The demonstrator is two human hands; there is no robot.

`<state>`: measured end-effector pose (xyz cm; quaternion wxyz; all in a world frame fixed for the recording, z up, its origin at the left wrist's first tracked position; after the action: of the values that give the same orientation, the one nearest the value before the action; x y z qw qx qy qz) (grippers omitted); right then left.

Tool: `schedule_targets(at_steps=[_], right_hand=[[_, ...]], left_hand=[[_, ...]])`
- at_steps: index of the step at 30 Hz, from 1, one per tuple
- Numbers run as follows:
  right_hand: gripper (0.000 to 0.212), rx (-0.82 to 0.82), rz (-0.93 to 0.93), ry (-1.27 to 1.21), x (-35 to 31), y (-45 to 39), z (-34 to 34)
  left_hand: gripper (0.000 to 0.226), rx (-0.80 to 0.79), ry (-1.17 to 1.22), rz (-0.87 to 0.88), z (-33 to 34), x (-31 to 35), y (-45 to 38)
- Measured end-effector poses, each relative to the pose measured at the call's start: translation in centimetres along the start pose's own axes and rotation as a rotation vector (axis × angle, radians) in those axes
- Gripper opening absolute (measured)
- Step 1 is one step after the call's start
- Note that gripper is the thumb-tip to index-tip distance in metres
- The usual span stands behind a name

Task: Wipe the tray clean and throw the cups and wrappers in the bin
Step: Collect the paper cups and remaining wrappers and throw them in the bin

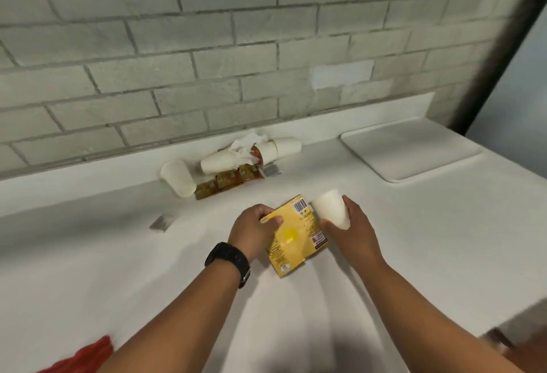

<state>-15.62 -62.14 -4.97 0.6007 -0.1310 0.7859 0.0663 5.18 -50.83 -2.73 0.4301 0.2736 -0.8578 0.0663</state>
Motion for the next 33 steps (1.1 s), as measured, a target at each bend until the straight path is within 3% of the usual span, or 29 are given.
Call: schedule_targets(at_steps=[6,10,18,33], right_hand=[[0.084,0.148,0.022,-0.003,2.8,2.7,-14.8],[0.068,0.228,0.013,0.047,4.5,5.1,-24.9],[0.069,0.348,0.076,0.034,8.9,9.8,-40.3],[0.068,0.653,0.373,-0.005,19.5,10.1,-53.3]], left_hand=[[0.009,-0.087,-0.022,0.149,10.5,10.1,3.1],[0.011,-0.135,0.032,0.195,17.9,16.0,6.4],[0.01,-0.217,0.001,0.287,31.8,24.1,11.6],[0.014,-0.548,-0.226,0.562,49.5,33.3,11.1]])
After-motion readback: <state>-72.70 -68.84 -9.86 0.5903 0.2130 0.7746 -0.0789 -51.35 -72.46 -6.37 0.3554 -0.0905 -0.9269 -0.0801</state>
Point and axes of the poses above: each hand's wrist, its own y-axis away from the middle knuckle, its own z-axis out of the palm, x = y × z, the point moved 10 cm from there along -y, towards the middle knuckle, and after that the axes turned 10 degrees about -y, right-handed, at the moved point
